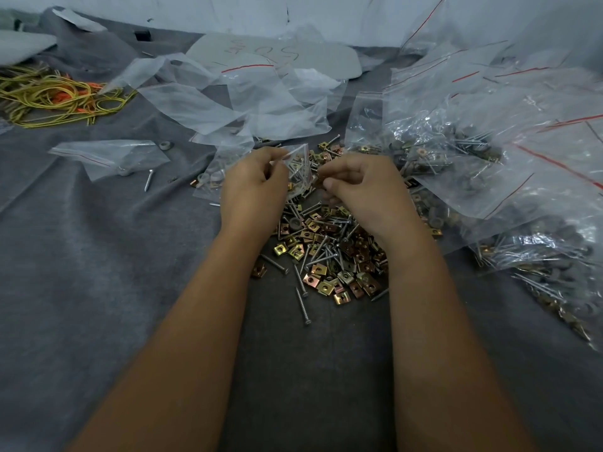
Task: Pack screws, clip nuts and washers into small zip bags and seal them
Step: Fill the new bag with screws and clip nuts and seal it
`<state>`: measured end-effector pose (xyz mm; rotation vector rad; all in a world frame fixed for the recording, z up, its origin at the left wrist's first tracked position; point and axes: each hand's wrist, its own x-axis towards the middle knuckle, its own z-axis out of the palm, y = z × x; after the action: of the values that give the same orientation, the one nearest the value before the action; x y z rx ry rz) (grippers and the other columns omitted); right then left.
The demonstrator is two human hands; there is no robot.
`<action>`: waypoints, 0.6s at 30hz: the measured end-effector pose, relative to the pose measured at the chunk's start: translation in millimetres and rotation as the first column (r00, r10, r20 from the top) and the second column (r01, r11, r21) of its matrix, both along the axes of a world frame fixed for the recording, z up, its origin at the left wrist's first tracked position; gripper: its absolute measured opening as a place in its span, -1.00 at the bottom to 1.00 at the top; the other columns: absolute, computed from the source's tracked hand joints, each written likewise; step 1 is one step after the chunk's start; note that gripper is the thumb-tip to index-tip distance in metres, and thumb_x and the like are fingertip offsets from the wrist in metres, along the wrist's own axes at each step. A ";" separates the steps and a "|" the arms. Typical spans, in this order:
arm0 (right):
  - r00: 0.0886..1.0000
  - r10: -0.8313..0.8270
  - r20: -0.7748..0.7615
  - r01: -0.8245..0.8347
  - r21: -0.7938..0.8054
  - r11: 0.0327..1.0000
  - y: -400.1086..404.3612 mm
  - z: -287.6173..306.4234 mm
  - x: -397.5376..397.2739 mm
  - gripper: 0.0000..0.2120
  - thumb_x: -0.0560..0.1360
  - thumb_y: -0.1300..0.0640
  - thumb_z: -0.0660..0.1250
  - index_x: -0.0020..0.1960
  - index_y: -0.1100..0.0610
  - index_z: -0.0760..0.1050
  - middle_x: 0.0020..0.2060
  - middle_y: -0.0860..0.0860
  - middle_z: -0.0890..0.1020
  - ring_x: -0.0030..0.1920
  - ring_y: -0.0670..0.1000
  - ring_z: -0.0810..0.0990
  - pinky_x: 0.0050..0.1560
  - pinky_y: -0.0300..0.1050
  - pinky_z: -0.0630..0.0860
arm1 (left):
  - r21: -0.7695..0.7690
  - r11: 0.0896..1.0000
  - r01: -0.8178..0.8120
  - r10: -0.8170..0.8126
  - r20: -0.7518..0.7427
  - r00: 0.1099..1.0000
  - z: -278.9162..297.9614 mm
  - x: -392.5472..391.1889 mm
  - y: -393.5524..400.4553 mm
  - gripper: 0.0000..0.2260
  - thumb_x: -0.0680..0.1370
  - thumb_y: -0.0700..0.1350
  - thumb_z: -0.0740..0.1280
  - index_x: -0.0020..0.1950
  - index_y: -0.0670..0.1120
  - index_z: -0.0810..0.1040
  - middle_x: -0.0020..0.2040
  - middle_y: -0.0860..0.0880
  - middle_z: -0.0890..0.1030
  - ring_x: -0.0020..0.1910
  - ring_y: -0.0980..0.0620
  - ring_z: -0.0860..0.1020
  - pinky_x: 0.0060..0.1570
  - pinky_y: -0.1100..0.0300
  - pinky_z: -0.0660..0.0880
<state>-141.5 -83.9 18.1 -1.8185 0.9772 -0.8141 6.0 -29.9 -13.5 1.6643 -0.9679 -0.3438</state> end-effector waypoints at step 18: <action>0.978 -0.205 -0.042 0.187 -0.257 0.948 0.5 -1.3 3.8 -0.76 0.51 0.25 0.37 0.10 -0.01 0.62 -0.11 -0.10 0.67 -0.08 -0.17 0.61 -0.06 -0.35 0.48 | -0.012 0.999 -0.042 0.042 0.050 0.998 1.6 -0.6 1.9 -0.77 0.58 -0.05 0.21 0.15 0.11 0.60 -0.49 0.21 0.47 -0.56 0.20 0.33 -0.47 0.22 0.26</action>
<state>-137.7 -83.4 16.8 -1.9974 1.1554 -1.0444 5.5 -28.0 -11.9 1.6874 -0.9689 -0.2694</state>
